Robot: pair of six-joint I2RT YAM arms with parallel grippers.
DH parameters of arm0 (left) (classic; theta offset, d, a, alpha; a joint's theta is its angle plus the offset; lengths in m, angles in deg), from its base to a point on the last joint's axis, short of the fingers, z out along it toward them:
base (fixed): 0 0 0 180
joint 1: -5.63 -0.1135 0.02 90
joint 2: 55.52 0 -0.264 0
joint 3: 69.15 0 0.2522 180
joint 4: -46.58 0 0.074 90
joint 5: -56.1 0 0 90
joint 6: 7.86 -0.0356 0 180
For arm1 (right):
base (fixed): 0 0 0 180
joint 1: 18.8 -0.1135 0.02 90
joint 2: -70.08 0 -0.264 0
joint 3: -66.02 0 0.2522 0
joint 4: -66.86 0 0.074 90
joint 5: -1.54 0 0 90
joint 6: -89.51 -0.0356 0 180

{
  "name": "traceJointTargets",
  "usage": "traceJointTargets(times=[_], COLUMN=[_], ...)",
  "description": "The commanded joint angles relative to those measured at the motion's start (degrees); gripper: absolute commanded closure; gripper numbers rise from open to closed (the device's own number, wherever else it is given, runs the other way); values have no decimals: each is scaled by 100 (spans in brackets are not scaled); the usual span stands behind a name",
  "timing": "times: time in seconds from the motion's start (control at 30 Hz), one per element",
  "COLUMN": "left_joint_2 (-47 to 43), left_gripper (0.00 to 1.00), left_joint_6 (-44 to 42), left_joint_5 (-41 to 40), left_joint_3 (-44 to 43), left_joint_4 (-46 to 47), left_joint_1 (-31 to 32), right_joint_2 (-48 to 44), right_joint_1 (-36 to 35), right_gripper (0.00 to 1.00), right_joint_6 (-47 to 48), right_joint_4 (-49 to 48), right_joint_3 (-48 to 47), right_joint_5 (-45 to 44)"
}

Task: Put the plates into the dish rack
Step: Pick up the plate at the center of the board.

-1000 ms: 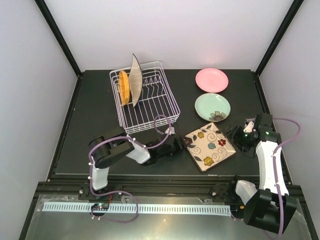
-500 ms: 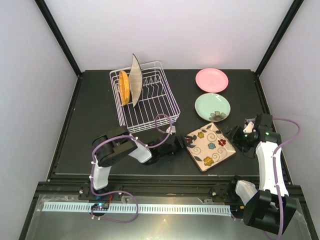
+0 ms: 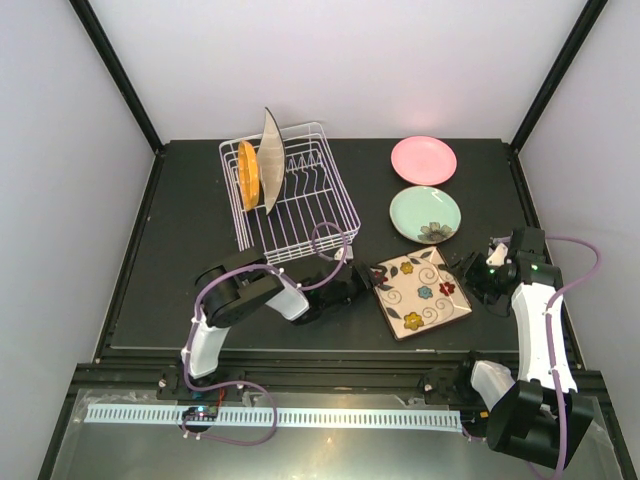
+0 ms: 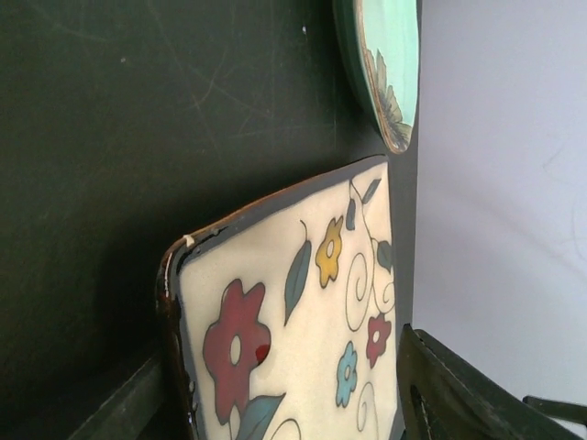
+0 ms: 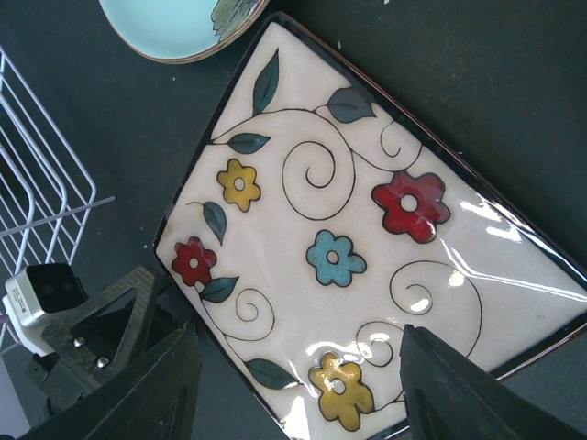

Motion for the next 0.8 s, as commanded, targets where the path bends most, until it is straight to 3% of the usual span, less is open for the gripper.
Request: traceJointTargets(times=[0.0, 0.53, 0.77], left_joint_2=[290, 578, 631], left_gripper=[44, 96, 98], left_joint_6=[-137, -5, 157], left_joint_5=[-32, 15, 209], left_joint_3=[-100, -28, 294], left_joint_4=[-275, -502, 72], left_joint_1=[-28, -79, -146], right_joint_2=[-50, -315, -445], right_joint_1=[47, 47, 46], right_gripper=[39, 39, 39], right_joint_6=[-6, -26, 38], right_joint_4=[17, 43, 89], right_joint_3=[69, 280, 312], right_joint_5=[110, 200, 202])
